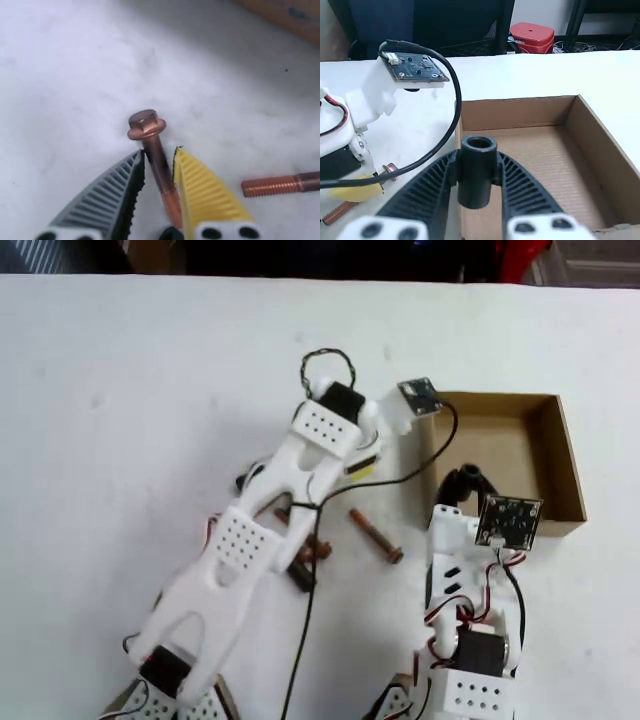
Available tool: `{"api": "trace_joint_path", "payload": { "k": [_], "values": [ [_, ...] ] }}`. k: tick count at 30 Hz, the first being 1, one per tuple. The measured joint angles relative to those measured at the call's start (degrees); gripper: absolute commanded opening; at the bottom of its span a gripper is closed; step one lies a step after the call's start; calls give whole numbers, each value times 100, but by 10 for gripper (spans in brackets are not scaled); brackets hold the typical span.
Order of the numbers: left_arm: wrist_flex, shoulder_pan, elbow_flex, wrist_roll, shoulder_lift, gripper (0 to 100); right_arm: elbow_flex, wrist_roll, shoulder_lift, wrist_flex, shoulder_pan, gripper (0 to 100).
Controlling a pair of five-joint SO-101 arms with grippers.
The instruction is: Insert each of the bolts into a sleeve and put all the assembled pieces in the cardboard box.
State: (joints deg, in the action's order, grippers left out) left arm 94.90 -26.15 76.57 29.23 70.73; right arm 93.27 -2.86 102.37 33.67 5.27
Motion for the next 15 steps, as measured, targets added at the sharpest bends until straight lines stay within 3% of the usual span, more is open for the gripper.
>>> {"api": "trace_joint_path", "payload": {
  "k": [11,15],
  "values": [
    [-123,26,62,18,308,126,0,0,0,0,0,17],
    [-114,18,62,18,308,41,0,0,0,0,0,17]
  ]
}}
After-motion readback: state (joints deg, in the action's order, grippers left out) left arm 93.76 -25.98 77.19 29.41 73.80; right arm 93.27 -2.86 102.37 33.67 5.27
